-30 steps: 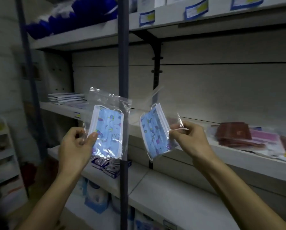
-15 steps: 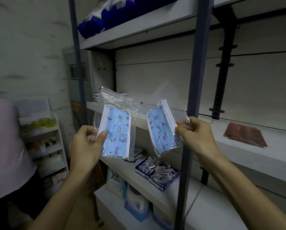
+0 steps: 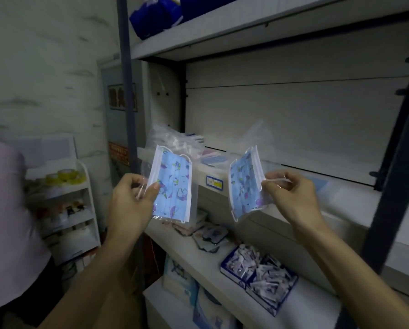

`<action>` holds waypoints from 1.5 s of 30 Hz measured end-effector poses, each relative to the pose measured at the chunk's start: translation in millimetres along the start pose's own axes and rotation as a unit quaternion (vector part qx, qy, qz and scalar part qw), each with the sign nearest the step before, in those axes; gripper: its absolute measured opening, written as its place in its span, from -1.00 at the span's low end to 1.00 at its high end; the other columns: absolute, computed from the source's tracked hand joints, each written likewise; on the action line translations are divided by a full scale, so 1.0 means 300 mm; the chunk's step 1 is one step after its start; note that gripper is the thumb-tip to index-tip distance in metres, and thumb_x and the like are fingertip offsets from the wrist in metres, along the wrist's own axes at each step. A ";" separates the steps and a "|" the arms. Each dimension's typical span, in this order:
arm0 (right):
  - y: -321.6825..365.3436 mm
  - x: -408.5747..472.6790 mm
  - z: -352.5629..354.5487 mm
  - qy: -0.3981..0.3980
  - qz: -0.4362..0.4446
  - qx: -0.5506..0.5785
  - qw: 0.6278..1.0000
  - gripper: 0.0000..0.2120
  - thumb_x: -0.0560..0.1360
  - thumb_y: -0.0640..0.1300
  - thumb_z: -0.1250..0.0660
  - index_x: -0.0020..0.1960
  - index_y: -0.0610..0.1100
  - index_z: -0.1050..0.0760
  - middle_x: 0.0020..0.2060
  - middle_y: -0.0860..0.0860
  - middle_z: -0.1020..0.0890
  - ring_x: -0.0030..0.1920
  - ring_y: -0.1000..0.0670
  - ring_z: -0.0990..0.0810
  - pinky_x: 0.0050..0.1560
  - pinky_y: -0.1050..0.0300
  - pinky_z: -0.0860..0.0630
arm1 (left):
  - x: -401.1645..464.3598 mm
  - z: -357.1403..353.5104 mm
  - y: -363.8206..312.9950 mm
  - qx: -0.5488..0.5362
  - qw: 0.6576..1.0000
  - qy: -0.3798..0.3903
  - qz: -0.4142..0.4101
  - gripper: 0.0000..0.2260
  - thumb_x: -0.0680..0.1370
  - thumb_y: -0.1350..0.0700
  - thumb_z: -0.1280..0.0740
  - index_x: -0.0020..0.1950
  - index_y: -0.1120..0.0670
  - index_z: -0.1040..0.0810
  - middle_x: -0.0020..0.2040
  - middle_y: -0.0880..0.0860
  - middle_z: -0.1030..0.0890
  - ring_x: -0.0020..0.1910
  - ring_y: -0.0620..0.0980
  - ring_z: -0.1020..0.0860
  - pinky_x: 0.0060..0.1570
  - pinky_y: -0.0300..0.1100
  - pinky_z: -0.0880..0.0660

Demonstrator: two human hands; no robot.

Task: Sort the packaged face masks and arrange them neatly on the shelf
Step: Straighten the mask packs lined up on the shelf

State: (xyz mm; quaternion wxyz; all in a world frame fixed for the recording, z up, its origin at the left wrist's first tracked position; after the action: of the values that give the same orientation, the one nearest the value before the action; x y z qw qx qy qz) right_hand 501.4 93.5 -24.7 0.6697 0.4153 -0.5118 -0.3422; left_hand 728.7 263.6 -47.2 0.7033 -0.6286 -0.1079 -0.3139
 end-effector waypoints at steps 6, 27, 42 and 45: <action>-0.002 0.113 -0.184 -0.059 -0.009 -0.014 0.998 -0.88 0.47 -0.26 -0.37 -0.03 -0.09 -0.54 -0.24 0.02 -0.61 -0.25 0.02 -0.65 -0.02 -0.20 -0.61 | 0.247 -0.067 0.187 -0.031 0.998 0.050 -0.011 -0.80 0.45 -0.02 -0.46 -0.15 -0.01 -0.46 -0.28 0.01 -0.63 -0.31 0.04 -0.62 -0.31 -0.12 -0.51; -0.038 0.472 -0.574 -0.233 -0.049 -0.075 0.968 -0.88 0.50 -0.25 -0.35 0.00 -0.07 -0.52 -0.20 0.07 -0.57 -0.20 0.11 -0.53 -0.17 0.14 -0.54 | 0.890 -0.387 0.467 -0.175 0.966 0.189 -0.017 -0.83 0.46 0.08 -0.46 -0.12 0.04 -0.48 -0.22 0.03 -0.65 -0.26 0.08 -0.64 -0.20 -0.02 -0.56; -0.218 0.825 -0.721 -0.209 -0.105 -0.189 0.954 -0.82 0.41 -0.23 -0.40 0.02 -0.20 -0.57 -0.14 -0.10 -0.65 -0.11 -0.08 -0.62 -0.12 0.11 -0.53 | 1.141 -0.704 0.476 -0.181 0.957 0.221 -0.047 -0.79 0.47 0.01 -0.45 -0.03 0.05 -0.48 -0.13 0.03 -0.65 -0.18 0.06 -0.66 -0.14 0.08 -0.60; -0.238 0.837 -0.723 -0.208 -0.116 -0.257 0.937 -0.65 0.41 -0.20 -0.39 0.19 -0.22 -0.51 -0.06 -0.11 -0.62 -0.12 -0.06 -0.58 -0.12 0.13 -0.50 | 1.189 -0.752 0.481 -0.196 0.951 0.234 -0.051 -0.80 0.47 0.02 -0.45 -0.04 0.03 -0.48 -0.11 0.03 -0.64 -0.16 0.05 -0.66 -0.14 0.11 -0.60</action>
State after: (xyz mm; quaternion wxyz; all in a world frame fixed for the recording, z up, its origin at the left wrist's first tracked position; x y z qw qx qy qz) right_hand 770.0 -113.5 -17.2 0.5879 0.2055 -0.4825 -0.6159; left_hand 1035.4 -58.5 -12.0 0.5546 -0.6569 0.0916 -0.5026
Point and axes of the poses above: each hand's wrist, its own x-axis towards the middle knuckle, its own z-axis out of the back of the hand, y = z × x, the point moved 3 cm from there along x, towards the middle knuckle
